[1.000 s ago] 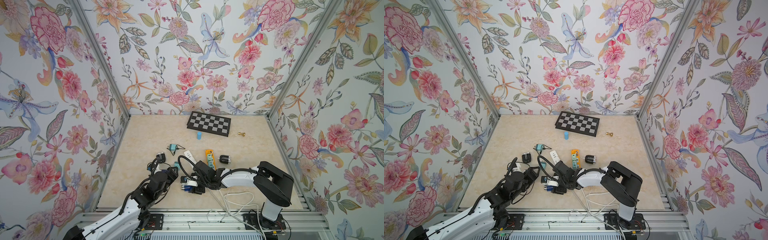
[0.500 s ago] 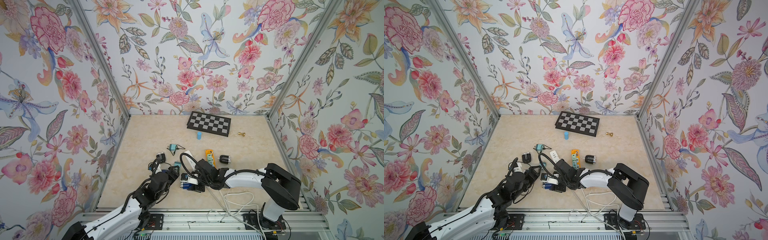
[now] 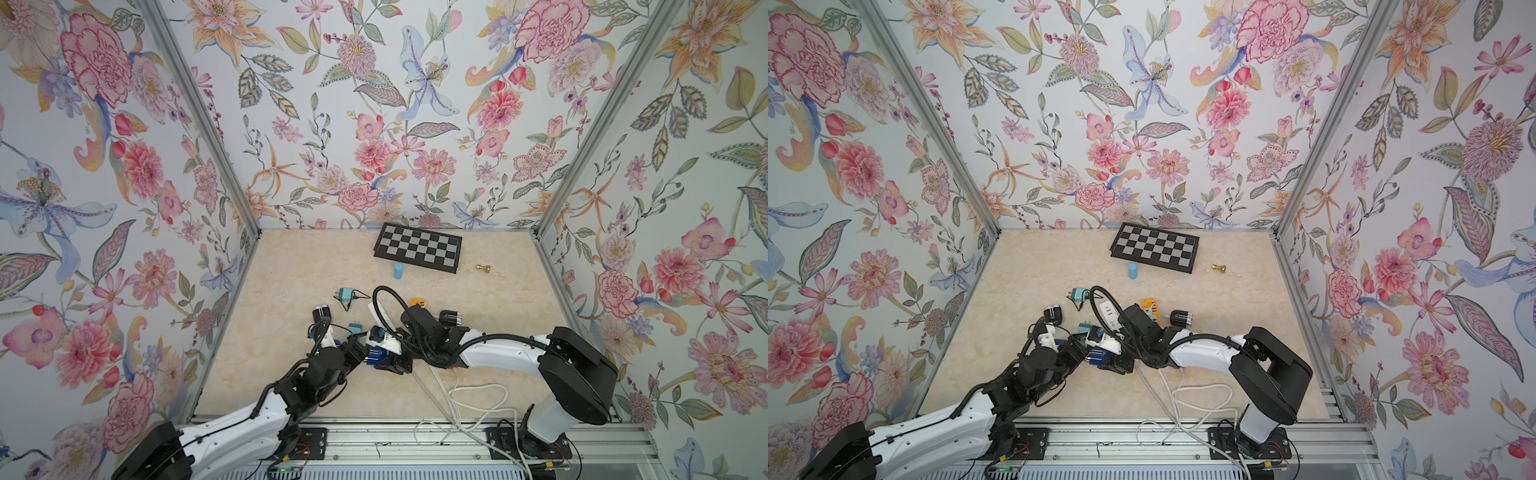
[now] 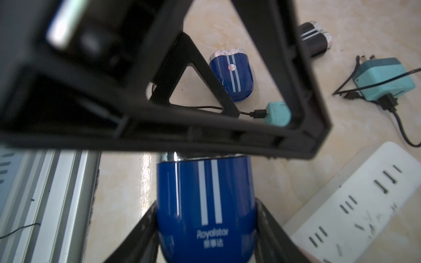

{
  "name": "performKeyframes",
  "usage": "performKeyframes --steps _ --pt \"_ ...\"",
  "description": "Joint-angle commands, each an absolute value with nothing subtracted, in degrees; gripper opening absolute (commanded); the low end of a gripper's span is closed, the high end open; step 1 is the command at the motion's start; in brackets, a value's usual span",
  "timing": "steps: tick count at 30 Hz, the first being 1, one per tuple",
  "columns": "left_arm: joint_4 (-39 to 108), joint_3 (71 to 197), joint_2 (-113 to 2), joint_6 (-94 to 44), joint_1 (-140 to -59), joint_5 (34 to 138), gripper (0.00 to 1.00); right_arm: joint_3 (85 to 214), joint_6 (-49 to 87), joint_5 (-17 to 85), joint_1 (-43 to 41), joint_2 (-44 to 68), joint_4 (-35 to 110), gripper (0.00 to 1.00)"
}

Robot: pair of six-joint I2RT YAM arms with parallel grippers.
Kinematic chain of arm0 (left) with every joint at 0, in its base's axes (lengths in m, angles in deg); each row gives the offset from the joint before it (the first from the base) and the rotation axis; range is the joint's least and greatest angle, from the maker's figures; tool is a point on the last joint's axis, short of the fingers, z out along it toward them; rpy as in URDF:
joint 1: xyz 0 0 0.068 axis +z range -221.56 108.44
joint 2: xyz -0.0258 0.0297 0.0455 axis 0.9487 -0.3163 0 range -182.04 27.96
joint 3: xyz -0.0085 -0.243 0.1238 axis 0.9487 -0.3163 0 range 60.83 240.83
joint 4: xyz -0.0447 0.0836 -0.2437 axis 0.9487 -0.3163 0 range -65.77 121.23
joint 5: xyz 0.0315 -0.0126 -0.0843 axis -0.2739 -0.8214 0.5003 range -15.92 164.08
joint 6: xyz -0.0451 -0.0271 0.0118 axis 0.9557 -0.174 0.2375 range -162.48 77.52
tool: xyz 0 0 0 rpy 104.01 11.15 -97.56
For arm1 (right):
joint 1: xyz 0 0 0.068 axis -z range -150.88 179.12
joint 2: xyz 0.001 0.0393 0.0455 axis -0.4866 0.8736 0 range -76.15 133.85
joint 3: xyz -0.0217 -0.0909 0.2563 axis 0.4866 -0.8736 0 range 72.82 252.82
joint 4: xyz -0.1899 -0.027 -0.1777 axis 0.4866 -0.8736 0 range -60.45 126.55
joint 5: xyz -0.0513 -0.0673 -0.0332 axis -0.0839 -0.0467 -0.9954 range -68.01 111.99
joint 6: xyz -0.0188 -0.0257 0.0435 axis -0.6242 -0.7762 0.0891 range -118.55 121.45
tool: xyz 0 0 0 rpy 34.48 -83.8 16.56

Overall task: Unplug the electric shaver
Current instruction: Pick up the electric shaver from the center of the board.

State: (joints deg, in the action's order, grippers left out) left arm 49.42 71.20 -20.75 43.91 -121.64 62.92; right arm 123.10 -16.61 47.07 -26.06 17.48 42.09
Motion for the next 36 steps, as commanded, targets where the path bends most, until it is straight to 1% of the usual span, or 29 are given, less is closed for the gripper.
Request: performKeyframes --steps 1,10,16,19,21,25,31,33,36 --pt "53.6 71.9 -21.7 44.5 -123.2 59.0 0.83 125.7 -14.6 51.2 -25.5 15.9 43.8 0.53" --pt "60.7 72.5 -25.8 45.1 -125.2 58.9 0.81 127.0 -11.5 52.8 -25.4 16.8 44.7 0.53" --pt "63.0 72.2 -26.6 45.6 -126.3 57.5 0.75 127.0 -9.7 53.3 -25.0 17.4 46.8 0.53" --pt "62.7 72.3 -25.9 45.3 -126.4 57.2 0.68 127.0 -9.6 53.3 -25.0 17.5 46.7 0.53" --pt "62.5 72.2 -25.3 45.3 -126.3 56.9 0.59 126.9 -9.5 53.2 -25.1 17.5 46.8 0.53" --pt "62.2 72.0 -24.8 45.3 -126.4 56.7 0.47 127.0 -9.1 52.8 -25.1 17.5 47.0 0.54" --pt "62.3 72.4 -25.2 45.3 -126.6 56.5 0.35 127.1 -8.8 52.0 -25.2 18.1 46.8 0.56" --pt "62.3 72.5 -25.3 45.1 -126.6 56.4 0.31 127.2 -8.7 51.2 -25.3 17.9 46.0 0.60" --pt "62.2 72.6 -25.1 44.9 -126.7 56.1 0.29 127.1 -9.1 50.3 -25.2 17.6 44.5 0.65"
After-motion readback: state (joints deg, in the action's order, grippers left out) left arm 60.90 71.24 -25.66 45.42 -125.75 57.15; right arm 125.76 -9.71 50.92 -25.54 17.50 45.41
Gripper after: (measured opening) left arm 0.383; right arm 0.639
